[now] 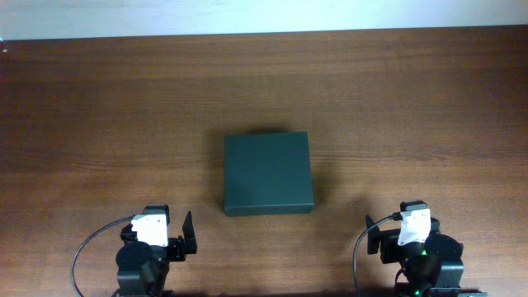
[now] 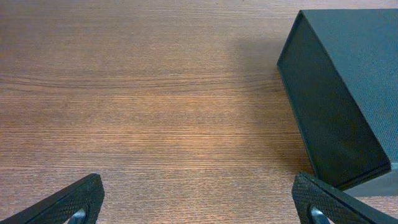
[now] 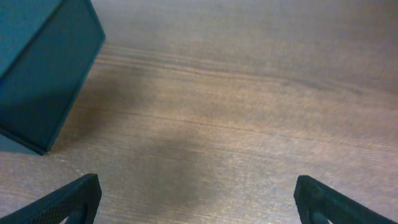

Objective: Pack container

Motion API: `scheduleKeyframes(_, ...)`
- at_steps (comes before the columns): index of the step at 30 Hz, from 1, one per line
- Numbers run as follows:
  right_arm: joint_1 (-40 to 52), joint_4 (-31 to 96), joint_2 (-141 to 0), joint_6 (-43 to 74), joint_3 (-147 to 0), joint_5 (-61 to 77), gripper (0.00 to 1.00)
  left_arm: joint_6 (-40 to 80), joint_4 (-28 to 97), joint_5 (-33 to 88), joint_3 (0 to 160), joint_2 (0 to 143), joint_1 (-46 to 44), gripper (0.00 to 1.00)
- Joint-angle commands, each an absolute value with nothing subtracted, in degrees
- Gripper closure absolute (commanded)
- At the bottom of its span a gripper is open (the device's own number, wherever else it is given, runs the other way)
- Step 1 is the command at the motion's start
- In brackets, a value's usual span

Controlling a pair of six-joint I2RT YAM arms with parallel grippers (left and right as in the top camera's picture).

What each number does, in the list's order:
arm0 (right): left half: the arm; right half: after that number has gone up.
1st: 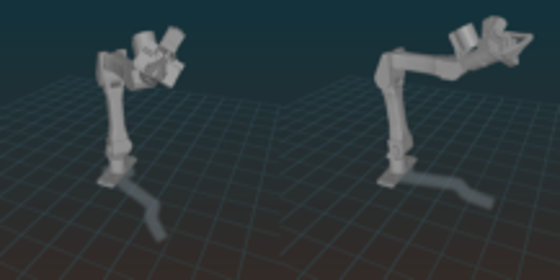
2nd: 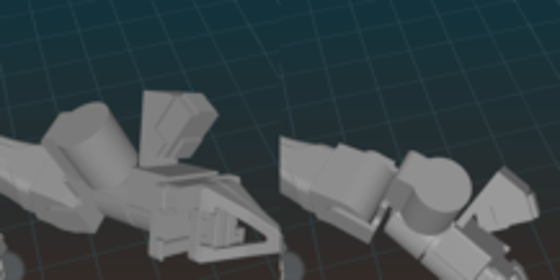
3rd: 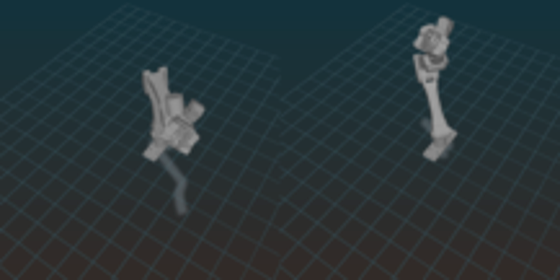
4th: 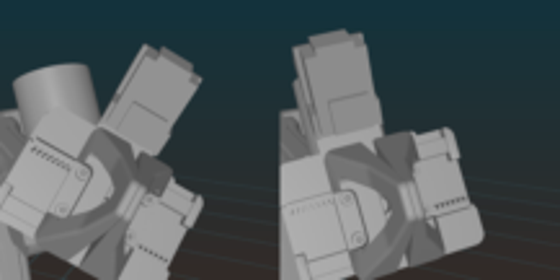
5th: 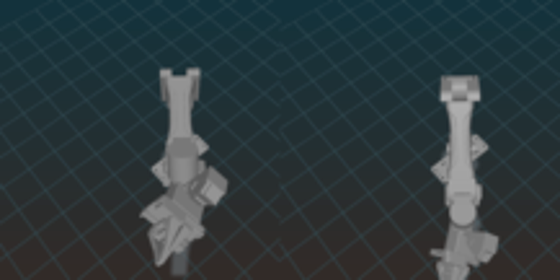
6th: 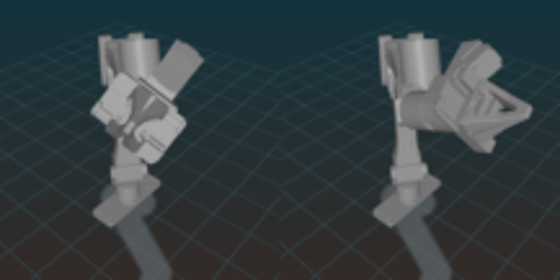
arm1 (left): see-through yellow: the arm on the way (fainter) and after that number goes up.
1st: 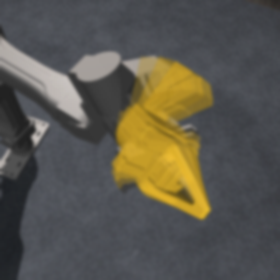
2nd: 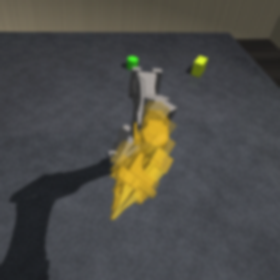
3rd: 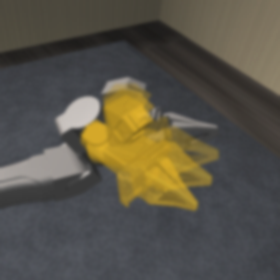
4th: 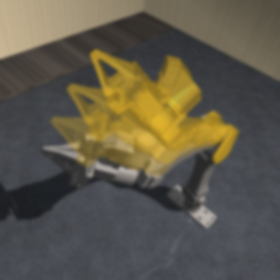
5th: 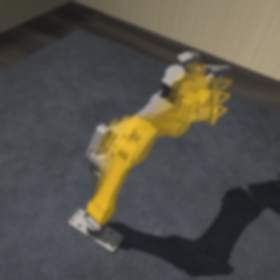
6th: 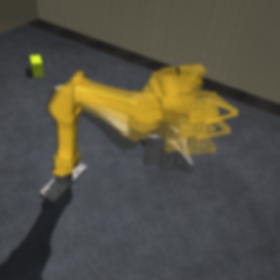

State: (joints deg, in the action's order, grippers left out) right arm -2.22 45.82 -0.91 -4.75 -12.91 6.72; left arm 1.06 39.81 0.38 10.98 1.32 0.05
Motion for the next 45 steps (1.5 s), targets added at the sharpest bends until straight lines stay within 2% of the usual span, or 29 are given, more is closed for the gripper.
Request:
scheduleKeyframes(1, -2.7, 44.8, -0.2, -0.4, -10.9, 7.0, 0.01, -0.1, 39.7, -0.2, 10.4, 0.8, 0.3, 0.01)
scheduleKeyframes(45, -2.7, 44.7, -0.2, 2.0, -9.8, 6.9, 0.01, -0.1, 39.7, -0.2, 10.4, 0.8, 0.3, 0.01)
